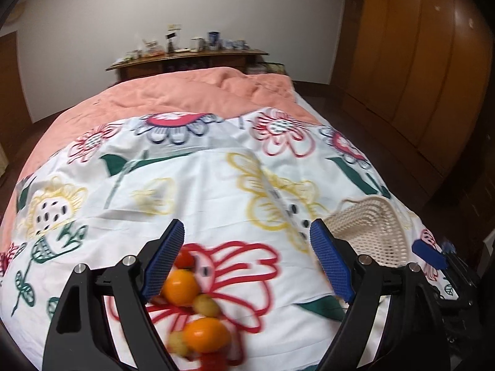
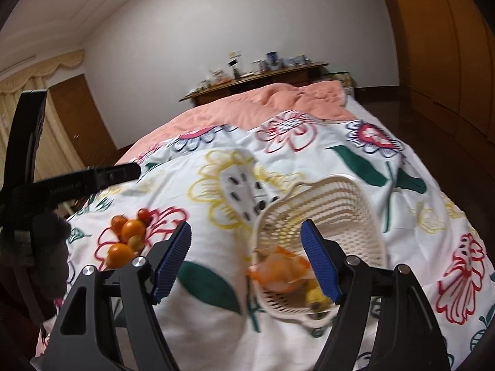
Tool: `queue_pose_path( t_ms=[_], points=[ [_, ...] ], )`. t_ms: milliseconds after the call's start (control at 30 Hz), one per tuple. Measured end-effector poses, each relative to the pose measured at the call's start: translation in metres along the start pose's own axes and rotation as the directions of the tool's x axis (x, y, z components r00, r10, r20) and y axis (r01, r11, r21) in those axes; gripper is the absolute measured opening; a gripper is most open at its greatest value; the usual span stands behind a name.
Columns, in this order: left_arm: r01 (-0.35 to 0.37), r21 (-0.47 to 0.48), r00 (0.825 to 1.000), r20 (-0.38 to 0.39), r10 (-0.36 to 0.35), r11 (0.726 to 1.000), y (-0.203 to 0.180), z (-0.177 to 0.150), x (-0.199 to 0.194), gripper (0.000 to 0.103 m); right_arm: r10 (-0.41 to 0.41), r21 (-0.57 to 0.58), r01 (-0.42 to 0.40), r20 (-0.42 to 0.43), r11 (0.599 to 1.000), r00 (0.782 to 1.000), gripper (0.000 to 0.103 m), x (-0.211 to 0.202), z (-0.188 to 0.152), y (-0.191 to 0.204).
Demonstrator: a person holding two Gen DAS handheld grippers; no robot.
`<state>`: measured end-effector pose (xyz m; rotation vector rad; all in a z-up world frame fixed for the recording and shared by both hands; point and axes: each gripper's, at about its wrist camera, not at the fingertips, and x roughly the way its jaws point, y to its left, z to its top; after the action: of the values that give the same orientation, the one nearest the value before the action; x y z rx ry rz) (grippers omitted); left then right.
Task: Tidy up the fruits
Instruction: 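Grasp a loose orange from the fruit pile with the left gripper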
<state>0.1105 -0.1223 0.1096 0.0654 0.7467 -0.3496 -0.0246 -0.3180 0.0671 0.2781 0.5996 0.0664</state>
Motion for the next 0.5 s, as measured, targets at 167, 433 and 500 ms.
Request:
queue_pose_path(
  t_ms=[167,433,500],
  points=[
    [-0.042,-0.061,0.999,0.002,0.042,0.997,0.044,-0.005,-0.009,0.085,0.059,-0.039,-0.061,-0.046,0.997,0.997,0.073,0.01,-0.004,0.025],
    [-0.078,-0.127,0.997,-0.015,0.077,0.989,0.088,-0.021,-0.015,0.085,0.106,-0.09,-0.115,-0.097,0.989,0.99,0.073,0.02,-0.008,0.06],
    [-0.084,-0.137,0.996,-0.026,0.081,0.987,0.095,-0.025,-0.013,0.084,0.114,-0.101,-0.125,-0.108,0.987,0.988,0.073,0.023,-0.009,0.067]
  ],
)
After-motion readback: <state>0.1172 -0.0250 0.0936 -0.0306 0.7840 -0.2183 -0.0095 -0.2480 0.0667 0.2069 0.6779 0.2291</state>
